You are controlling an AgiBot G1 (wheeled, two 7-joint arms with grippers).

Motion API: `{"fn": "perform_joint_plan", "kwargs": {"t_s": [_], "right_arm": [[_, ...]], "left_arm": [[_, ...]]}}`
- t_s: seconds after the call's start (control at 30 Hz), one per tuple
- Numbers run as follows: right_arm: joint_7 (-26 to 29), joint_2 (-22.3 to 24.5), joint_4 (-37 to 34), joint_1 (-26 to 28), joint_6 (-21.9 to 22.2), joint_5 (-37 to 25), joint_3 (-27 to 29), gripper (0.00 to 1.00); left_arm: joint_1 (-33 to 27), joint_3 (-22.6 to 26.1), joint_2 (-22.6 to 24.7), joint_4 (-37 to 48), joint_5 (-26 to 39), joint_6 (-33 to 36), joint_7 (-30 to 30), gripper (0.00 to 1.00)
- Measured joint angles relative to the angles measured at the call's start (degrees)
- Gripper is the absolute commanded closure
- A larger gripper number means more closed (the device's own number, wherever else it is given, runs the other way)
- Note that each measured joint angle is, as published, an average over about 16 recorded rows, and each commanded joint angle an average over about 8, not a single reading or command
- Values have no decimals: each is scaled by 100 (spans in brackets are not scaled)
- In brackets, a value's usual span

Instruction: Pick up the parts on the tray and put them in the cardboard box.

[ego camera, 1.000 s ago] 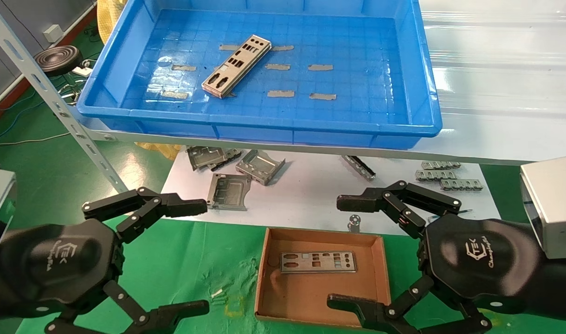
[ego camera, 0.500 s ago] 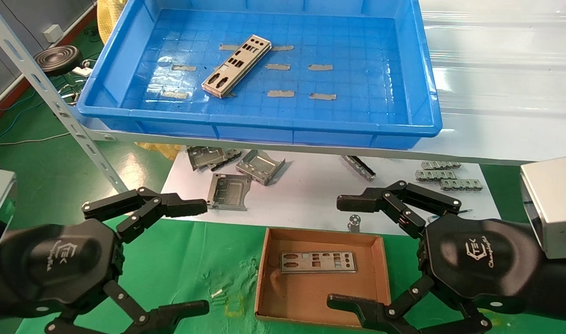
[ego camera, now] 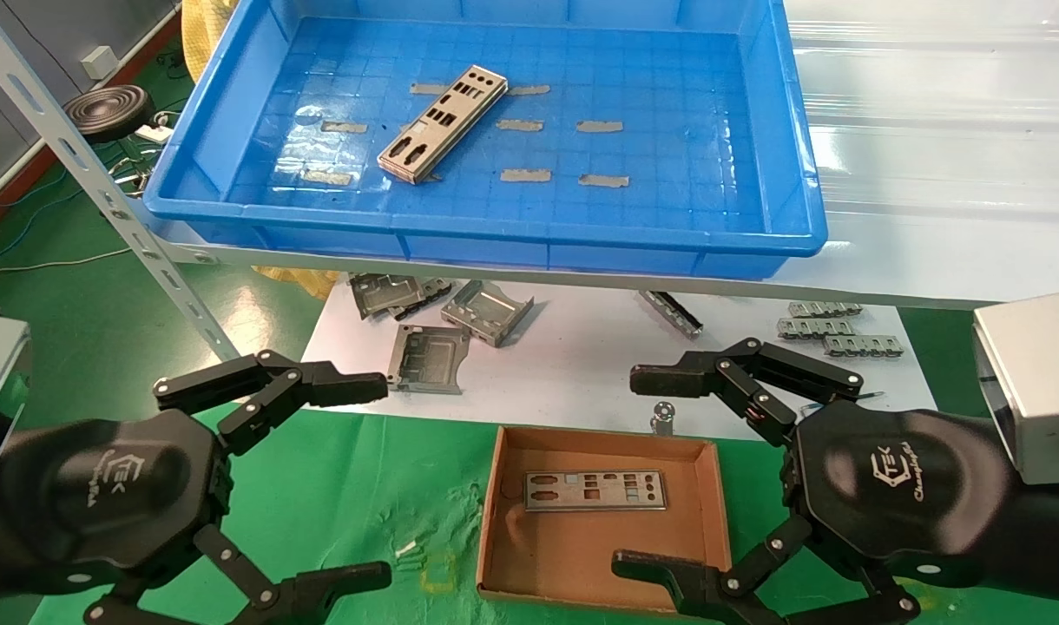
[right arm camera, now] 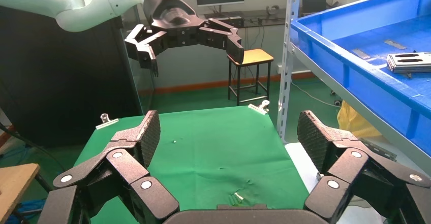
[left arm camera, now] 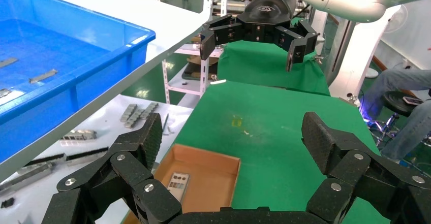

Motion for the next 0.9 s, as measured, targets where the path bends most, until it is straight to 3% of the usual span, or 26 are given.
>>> {"fn": "perform_joint_plan", "kwargs": {"t_s": [0.9], "right_arm": [[0, 0, 0, 0, 0, 0, 0, 0]], "left_arm": [[0, 0, 0, 0, 0, 0, 0, 0]]}}
